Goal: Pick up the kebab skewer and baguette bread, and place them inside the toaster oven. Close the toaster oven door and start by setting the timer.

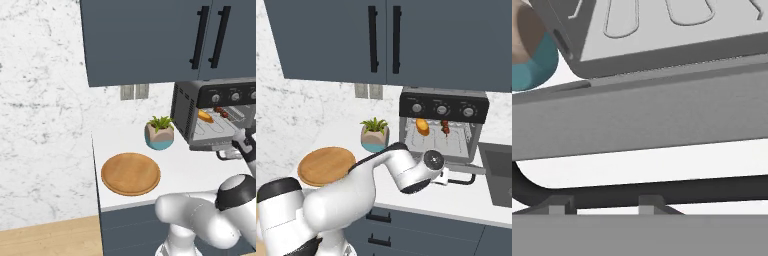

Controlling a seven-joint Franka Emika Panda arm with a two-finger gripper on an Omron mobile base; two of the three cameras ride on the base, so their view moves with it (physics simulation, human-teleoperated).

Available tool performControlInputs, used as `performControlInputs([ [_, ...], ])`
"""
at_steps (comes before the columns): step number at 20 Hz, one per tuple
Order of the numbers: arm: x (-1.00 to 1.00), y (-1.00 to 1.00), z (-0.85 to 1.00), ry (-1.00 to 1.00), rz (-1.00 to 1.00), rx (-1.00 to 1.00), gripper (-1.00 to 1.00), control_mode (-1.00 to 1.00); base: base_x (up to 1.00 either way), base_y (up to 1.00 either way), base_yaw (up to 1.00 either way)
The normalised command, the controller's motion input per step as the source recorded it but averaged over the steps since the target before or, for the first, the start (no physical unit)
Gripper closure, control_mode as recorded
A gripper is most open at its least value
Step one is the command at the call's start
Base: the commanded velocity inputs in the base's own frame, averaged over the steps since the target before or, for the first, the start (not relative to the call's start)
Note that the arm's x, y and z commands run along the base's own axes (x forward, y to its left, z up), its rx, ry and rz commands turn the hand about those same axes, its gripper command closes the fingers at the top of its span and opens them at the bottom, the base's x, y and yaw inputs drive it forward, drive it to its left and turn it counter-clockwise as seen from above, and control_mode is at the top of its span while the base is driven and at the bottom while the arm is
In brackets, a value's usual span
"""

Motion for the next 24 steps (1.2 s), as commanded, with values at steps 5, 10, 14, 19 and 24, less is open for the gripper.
performControlInputs([
  [5,0.71,0.28,0.26,0.0,0.0,0.0,-1.0,-1.0,0.0,0.0,0.0],
  [10,0.67,0.46,0.08,0.0,0.0,-0.02,-1.0,-1.0,0.0,0.0,0.0],
  [14,0.45,0.49,-0.02,-0.01,0.0,-0.03,-1.0,-1.0,0.0,0.0,0.0],
  [19,0.22,0.51,-0.29,-0.04,0.0,-0.04,-1.0,-1.0,0.0,0.0,0.0],
  [24,0.37,0.46,-0.23,-0.06,0.0,-0.02,-1.0,-1.0,0.0,0.0,0.0],
])
